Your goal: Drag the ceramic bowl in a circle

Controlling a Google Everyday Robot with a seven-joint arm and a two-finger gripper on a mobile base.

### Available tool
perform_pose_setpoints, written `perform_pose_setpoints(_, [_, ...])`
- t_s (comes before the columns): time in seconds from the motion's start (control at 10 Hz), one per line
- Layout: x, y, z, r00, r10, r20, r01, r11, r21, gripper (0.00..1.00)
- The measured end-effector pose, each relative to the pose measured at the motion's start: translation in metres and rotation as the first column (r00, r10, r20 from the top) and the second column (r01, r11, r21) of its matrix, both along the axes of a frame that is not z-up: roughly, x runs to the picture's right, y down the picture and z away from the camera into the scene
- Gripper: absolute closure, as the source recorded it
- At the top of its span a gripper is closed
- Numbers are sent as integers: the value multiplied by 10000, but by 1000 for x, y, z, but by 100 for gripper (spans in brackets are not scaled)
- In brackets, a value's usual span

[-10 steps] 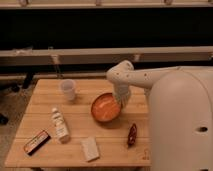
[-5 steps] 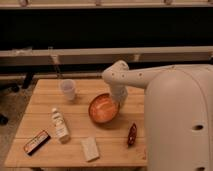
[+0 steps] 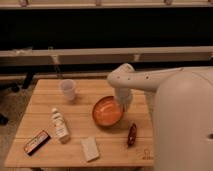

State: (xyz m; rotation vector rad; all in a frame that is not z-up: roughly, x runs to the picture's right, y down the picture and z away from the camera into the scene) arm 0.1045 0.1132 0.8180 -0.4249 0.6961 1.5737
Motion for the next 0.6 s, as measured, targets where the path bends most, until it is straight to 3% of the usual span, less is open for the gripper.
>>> perform_pose_setpoints(0.2, [-7,-4,2,9997,-121,218,123,9999,-92,92])
perform_pose_setpoints(0.3, [-12,-1,0,9993,-194,306,201,9995,-248,98])
perform_pose_setpoints(0.6, [9,6,-1,9994,46,-348,-69,9977,-680,100])
